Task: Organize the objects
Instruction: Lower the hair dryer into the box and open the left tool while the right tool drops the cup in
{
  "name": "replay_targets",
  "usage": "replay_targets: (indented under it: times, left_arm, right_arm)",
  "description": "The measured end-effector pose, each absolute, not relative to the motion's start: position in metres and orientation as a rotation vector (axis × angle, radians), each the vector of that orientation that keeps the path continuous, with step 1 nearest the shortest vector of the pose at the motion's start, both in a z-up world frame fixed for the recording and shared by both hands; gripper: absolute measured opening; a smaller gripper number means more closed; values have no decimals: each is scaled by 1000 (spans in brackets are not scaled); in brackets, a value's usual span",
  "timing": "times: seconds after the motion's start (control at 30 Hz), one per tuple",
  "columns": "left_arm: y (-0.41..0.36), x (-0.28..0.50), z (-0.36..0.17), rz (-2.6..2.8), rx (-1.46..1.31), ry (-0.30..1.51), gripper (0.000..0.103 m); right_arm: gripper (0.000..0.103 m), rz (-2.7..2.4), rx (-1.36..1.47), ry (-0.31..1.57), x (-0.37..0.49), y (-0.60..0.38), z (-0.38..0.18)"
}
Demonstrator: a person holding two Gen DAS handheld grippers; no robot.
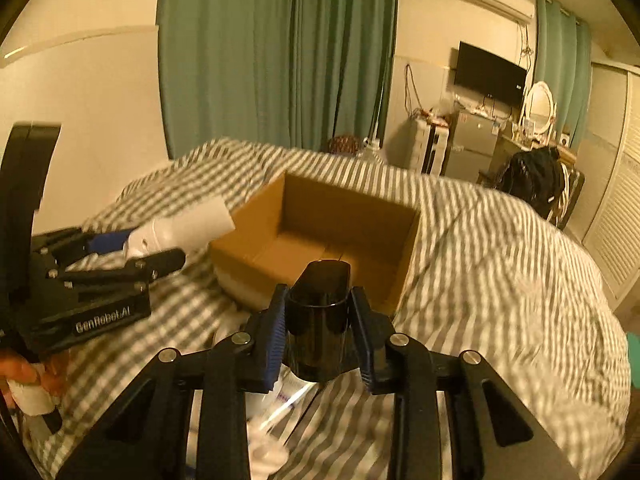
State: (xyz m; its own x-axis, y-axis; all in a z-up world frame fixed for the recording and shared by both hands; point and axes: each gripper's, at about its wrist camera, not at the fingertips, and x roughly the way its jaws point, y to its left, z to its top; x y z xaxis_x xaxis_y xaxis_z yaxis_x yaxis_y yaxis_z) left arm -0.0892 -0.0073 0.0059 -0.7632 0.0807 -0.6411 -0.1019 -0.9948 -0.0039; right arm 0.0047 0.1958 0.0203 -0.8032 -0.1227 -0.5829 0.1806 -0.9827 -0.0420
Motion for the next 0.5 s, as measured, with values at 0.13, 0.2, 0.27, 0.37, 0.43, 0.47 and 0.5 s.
replay_targets:
  times: [0.13,0.2,0.27,0.37,0.43,0.47,0.5]
  left_arm:
    - [-3,-114,15,2868,-1034,54,57]
    - [-1,-130,19,2864,-1044,65,57]
    - [2,-145,20,2862,-1055,78,57]
    - [8,-164,17,2857,-1065,104,57]
    - [14,-180,14,2854,-1073,123,57]
    - [16,-187,12,2850,-1078,129,57]
    - [20,-196,8,2846,-1085,135,57]
  right_arm:
    - [29,-2863,869,138,-20,206,44]
    - [29,-2874,862,139,-32,209,52]
    - [29,-2880,862,143,-43,211,57]
    - [29,-2881,882,158,-69,213,58]
    - [29,-2874,894,157,-84,213,55]
    - [29,-2870,901,156,-92,213,53]
    - [29,-2866,906,156,-100,215,51]
